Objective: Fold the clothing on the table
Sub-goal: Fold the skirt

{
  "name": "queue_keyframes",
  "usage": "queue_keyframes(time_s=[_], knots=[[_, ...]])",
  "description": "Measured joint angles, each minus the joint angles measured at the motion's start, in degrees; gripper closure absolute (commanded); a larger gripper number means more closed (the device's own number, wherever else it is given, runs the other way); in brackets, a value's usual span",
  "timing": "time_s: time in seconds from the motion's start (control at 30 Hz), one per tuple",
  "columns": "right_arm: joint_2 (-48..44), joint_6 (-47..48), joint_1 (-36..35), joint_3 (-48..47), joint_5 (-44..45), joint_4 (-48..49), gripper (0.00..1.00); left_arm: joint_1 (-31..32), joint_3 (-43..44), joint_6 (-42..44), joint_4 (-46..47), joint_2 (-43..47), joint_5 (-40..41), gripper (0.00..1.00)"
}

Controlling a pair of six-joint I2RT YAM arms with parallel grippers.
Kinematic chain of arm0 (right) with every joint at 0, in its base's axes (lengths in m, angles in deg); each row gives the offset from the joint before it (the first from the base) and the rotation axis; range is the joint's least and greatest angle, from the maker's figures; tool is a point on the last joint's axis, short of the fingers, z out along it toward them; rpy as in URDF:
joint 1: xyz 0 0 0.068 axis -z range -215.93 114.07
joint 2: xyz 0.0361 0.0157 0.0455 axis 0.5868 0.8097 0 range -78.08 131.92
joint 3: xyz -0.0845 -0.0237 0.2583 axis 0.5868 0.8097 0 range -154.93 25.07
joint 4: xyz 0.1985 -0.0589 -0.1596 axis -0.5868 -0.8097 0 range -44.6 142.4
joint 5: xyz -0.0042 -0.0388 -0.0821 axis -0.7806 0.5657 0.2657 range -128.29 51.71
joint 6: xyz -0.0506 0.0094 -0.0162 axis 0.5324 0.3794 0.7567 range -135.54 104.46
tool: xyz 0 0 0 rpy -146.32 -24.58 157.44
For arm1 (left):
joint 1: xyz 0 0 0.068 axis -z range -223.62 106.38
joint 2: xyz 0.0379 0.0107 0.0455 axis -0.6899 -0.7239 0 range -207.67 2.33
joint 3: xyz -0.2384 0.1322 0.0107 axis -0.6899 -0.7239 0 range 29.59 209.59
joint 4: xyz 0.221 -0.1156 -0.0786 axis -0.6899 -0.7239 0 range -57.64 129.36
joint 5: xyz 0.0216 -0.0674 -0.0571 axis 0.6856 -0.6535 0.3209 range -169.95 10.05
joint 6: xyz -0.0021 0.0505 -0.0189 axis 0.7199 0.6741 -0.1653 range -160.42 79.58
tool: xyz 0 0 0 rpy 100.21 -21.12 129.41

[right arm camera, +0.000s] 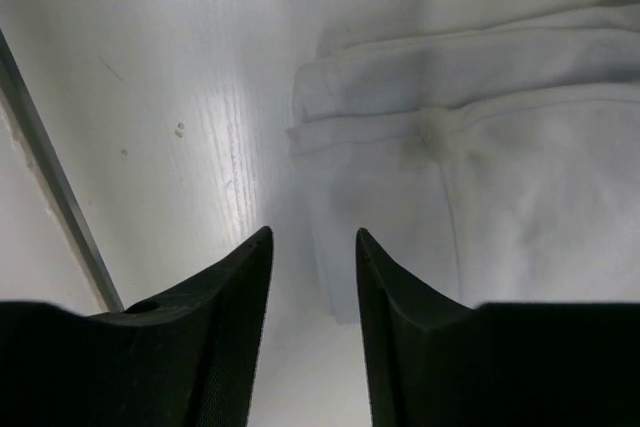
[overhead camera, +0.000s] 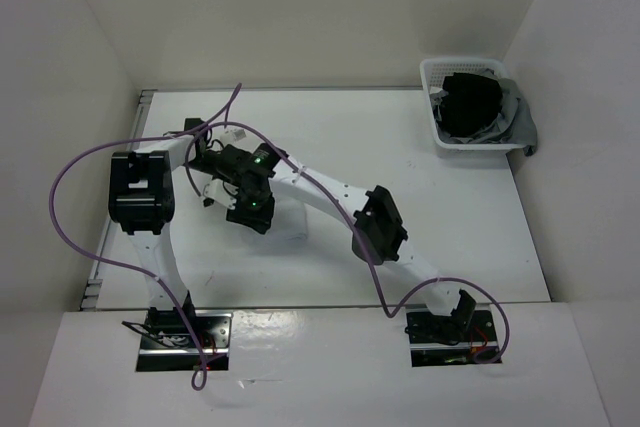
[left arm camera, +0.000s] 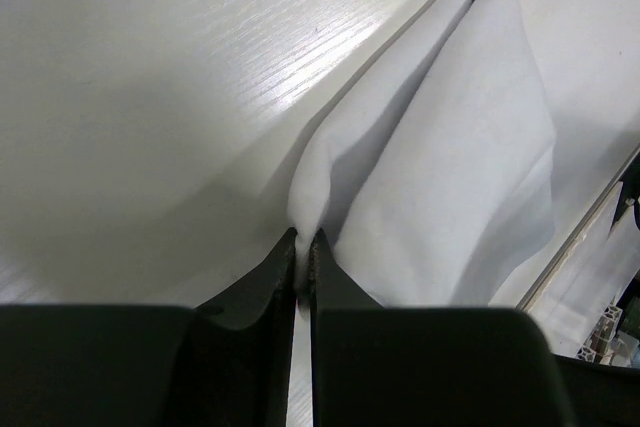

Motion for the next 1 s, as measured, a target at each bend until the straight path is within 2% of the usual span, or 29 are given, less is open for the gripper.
queue_keyframes(time_s=[0.03,0.13,0.17,0.23,0.27,0.3,0.37,0.4,0.47,0.53,0.6,0.83,0.93,1.0], knots=[[0.00,0.00,-0.13,-0.13,-0.02,0.00,0.52,0.00,0.00,0.00,0.00,0.00,0.00,0.97],[0.00,0.00,-0.31,-0.83,-0.04,0.00,0.48,0.00,0.00,0.02,-0.02,-0.09,-0.15,0.97],[0.00,-0.04,-0.31,-1.14,-0.02,-0.04,0.41,0.00,0.00,0.00,-0.02,-0.13,-0.20,0.97],[0.00,-0.39,-0.28,-2.10,0.11,-0.09,0.38,0.00,0.00,0.02,-0.02,-0.31,-0.22,0.91],[0.00,-0.39,-0.28,-2.60,0.22,-0.04,0.29,0.00,0.00,0.02,-0.02,-0.37,-0.24,0.82],[0.00,-0.63,-0.13,-3.19,0.33,-0.07,0.24,0.00,0.00,0.09,-0.02,-0.39,-0.26,0.74],[-0.02,-0.68,0.31,-4.00,0.48,0.00,0.19,0.00,0.00,0.31,-0.07,-0.39,-0.35,0.55],[-0.17,-0.68,0.66,-4.07,0.59,0.00,0.15,-0.02,0.00,0.15,-0.11,-0.39,-0.76,0.38],[-0.61,-0.72,1.84,-3.87,1.01,0.09,0.13,-0.24,0.04,-0.42,-0.79,0.17,-2.95,0.26],[-2.12,-0.72,4.09,-1.86,1.53,0.42,0.13,-0.33,0.02,0.35,-0.96,1.27,-2.67,0.08],[-4.48,-1.01,7.63,1.31,1.92,0.87,0.12,-1.46,0.02,0.61,-1.66,2.32,-2.51,0.01],[-20.63,-2.78,22.75,24.00,3.28,8.61,0.11,-12.44,0.04,3.15,-5.44,6.56,1.90,0.01],[-27.28,-3.54,25.49,32.70,5.60,12.20,0.11,-17.16,0.68,4.46,-7.21,10.08,4.72,0.01],[-30.56,-3.98,26.01,37.09,6.54,14.05,0.11,-18.18,2.45,5.14,-8.92,12.83,5.09,0.01]])
